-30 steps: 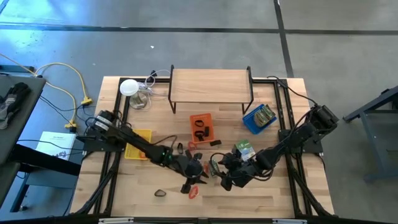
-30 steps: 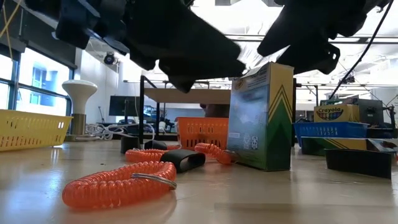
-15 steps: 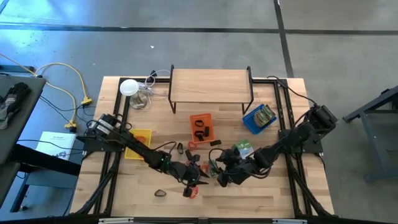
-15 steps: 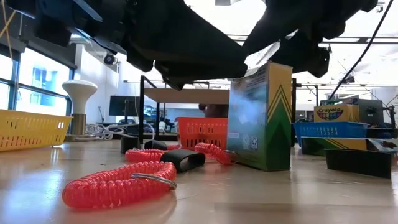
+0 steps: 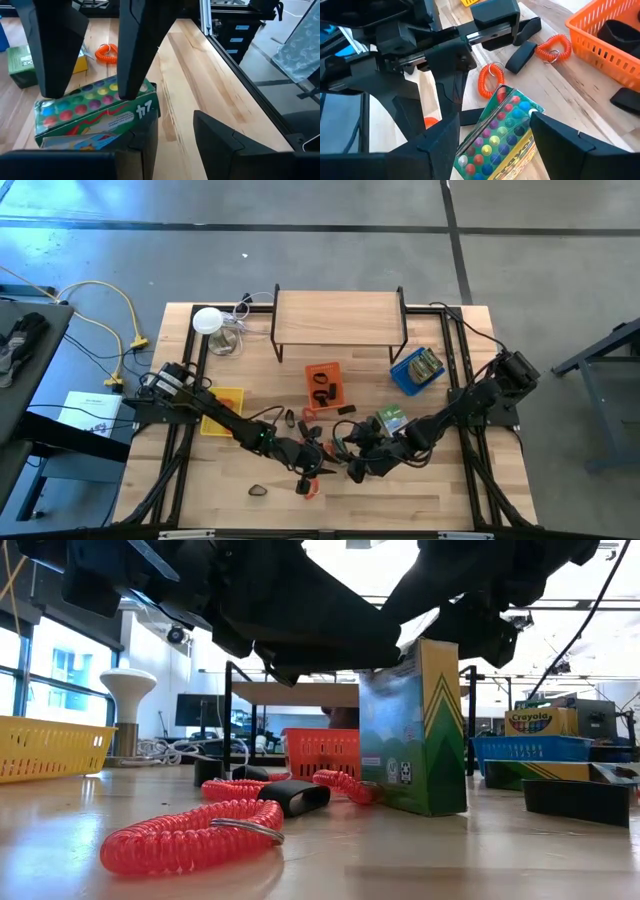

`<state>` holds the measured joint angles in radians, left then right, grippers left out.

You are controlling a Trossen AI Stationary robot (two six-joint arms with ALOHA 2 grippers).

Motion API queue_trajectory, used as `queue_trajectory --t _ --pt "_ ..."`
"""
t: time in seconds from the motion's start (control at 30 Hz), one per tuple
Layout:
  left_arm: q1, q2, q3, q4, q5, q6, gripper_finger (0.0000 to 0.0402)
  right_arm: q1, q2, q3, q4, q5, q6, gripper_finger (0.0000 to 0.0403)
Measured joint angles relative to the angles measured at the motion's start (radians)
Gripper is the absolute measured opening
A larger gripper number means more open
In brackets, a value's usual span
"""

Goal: Pick & Place Office Desk Supplies
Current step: Put the yellow crayon box into the blue bin

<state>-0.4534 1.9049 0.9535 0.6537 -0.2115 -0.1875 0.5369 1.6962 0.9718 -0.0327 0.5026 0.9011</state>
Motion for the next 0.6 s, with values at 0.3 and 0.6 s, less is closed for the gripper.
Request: queue_trajectory --t 0.3,0.6 --pt "0.0 0.0 0.0 -0.001 0.001 -0.001 0.012 0.047 -0.007 0.028 0.03 0.08 -0.22 0.0236" --pt "-0.003 0.0 0.0 -0.008 0.002 -0.004 0.012 0.201 -0.008 0.093 -0.045 0.235 -0.473 0.0236"
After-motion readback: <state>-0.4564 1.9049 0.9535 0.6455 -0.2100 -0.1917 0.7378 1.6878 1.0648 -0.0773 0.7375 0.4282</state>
